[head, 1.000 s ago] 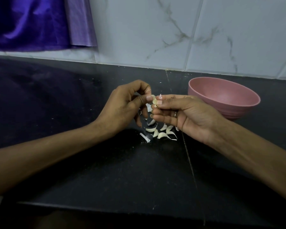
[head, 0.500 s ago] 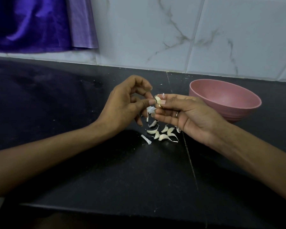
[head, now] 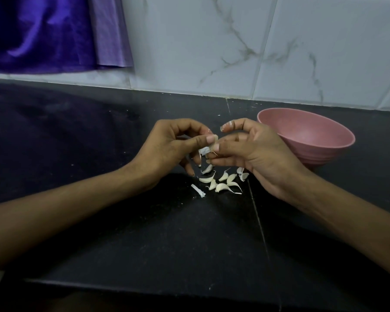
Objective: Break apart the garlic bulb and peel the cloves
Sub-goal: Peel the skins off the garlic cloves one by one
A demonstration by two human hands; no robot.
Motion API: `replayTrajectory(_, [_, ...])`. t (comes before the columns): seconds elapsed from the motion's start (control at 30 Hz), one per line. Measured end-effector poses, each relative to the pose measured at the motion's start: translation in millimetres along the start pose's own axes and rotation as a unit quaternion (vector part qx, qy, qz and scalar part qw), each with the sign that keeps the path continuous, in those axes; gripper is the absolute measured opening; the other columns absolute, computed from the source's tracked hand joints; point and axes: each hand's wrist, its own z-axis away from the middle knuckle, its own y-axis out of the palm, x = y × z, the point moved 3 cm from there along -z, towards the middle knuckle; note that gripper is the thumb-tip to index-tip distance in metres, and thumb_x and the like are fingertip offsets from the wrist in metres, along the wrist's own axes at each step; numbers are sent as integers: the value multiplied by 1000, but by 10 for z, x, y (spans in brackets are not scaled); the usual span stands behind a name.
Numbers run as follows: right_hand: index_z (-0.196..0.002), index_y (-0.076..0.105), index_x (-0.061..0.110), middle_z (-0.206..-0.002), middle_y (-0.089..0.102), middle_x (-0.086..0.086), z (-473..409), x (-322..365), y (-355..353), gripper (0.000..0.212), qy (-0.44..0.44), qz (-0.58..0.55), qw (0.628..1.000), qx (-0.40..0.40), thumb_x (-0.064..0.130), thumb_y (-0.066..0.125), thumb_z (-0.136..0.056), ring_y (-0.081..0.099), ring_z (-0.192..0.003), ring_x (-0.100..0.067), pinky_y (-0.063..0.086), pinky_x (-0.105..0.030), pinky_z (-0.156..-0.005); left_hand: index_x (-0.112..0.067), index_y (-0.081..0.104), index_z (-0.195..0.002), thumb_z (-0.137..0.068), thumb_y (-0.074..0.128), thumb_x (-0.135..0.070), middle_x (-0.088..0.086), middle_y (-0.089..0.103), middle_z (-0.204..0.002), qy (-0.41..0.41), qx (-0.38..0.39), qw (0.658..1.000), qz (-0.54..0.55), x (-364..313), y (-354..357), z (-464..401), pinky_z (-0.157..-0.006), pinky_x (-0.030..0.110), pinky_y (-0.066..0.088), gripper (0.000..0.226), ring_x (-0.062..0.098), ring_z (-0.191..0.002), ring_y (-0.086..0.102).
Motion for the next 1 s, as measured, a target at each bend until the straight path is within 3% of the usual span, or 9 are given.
replayTrajectory(0.2, [-107,55,6,-74,68,-8,-9,-6,6,38,-19,24,999,9,-11,72,-78,71,-72,-24,62,-36,-73,1,68,-87,-79,72,-22,15,60,-72,-24,9,1000,14,-12,5,4,-41,27,51,25,14,-50,56])
replayTrajectory(0.43, [-110,61,3,-86,73,-14,-30,5,-30,38,-26,15,999,14,-5,74,-75,70,-77,-26,60,-33,-73,-4,66,-87,-83,69,-19,0,64,-66,-87,5,992,88,-40,5,8,-40,23,48,15,11,-48,54])
replayTrajectory(0.6, [-100,58,6,-80,70,-14,-25,5,-22,42,-14,14,1000,21,7,78,-64,67,-68,-21,61,-34,-70,-4,66,-88,-78,68,-24,2,63,-72,-89,18,991,100,-31,-1,0,-42,25,48,22,14,-54,54])
replayTrajectory(0.77, [-92,51,11,-74,67,-9,-24,49,-35,42,-31,24,999,21,8,78,-60,66,-72,-28,61,-38,-73,-7,64,-87,-78,70,-25,-4,64,-71,-98,38,989,107,-40,11,-3,-42,25,48,21,13,-55,55])
replayTrajectory(1.0, [-90,54,10,-74,62,-5,-39,63,-54,33,-65,55,996,-1,-9,75,-73,67,-70,-20,62,-34,-69,-4,63,-84,-75,70,-18,0,65,-69,-109,39,984,139,-31,11,-15,-44,23,49,18,12,-55,57])
